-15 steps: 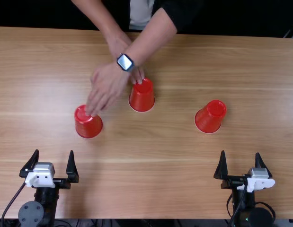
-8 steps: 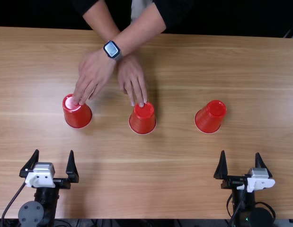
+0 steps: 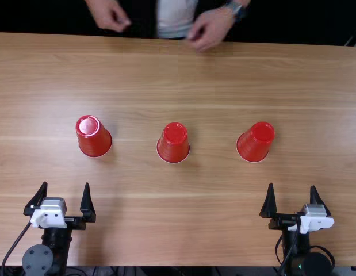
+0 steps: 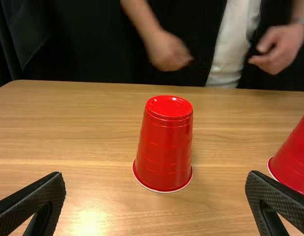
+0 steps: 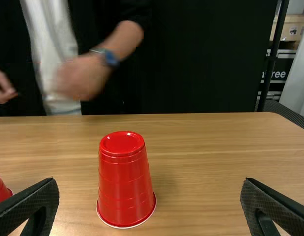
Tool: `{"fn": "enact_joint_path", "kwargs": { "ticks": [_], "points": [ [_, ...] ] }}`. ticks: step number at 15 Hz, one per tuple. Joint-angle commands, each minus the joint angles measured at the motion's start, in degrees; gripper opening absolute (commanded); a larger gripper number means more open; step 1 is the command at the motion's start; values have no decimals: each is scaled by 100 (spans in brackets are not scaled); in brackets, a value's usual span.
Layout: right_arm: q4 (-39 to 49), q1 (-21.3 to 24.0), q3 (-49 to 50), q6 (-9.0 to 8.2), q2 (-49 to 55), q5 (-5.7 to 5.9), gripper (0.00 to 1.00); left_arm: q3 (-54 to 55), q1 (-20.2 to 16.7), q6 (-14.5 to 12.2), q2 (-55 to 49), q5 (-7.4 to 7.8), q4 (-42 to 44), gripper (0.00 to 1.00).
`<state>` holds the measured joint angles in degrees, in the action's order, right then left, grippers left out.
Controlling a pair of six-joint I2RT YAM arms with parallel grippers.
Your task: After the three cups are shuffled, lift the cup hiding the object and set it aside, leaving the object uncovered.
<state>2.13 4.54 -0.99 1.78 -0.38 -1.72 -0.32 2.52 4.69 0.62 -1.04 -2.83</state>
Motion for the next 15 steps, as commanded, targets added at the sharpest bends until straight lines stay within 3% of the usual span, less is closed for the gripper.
{"fn": "enact_joint_path", "kwargs": {
  "ticks": [1,8,11,14,15],
  "points": [
    [13,21,38,-9,38,3,100,32,-50,-36,-62,-2,-181,100],
    [23,21,56,1,38,-18,100,32,-50,-26,-62,19,-181,100],
    [23,39,38,1,38,34,100,23,-50,-26,-62,72,-128,100],
    [-29,47,-384,22,38,66,100,-671,-50,-511,-62,62,-329,100],
    [-61,56,-595,22,38,66,100,-1049,-50,-522,-36,-2,-613,100]
  ]
}}
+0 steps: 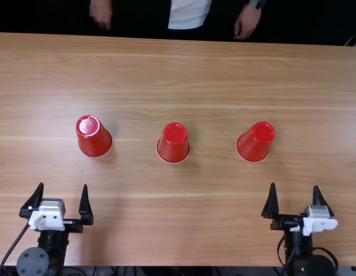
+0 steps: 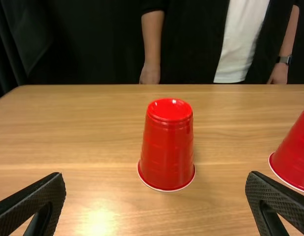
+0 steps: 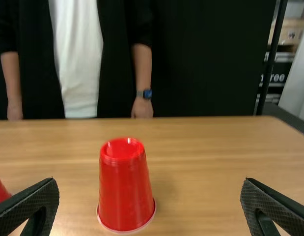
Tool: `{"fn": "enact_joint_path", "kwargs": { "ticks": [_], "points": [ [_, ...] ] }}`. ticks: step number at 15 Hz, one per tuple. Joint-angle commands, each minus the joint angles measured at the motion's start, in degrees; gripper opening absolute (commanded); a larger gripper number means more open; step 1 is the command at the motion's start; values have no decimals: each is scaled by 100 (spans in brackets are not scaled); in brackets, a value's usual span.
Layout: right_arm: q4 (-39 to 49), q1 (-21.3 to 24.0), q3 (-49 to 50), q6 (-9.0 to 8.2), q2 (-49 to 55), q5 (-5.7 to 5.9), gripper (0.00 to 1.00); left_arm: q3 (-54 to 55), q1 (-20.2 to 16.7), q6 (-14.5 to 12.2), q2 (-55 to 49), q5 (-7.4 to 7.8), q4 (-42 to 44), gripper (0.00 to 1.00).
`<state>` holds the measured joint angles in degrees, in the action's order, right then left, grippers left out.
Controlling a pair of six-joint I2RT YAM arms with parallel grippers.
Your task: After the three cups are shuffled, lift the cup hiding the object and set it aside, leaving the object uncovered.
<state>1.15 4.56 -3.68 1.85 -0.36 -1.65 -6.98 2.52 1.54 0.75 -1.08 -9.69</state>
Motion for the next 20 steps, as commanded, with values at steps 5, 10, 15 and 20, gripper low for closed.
{"fn": "enact_joint_path", "kwargs": {
  "ticks": [5,10,15,20],
  "points": [
    [-585,45,-2049,47,-1203,60,100,-2598,-59,-238,1797,-29,-1383,100],
    [-2969,19,-4325,79,-2987,38,100,-5428,-182,-249,4003,-50,-3355,100],
    [-5384,-218,-5863,406,-4306,38,100,-7089,-244,-249,5629,-155,-5053,100],
    [-6365,-429,-6786,364,-5466,-25,100,-8012,-244,-249,6771,-166,-5939,100]
  ]
}}
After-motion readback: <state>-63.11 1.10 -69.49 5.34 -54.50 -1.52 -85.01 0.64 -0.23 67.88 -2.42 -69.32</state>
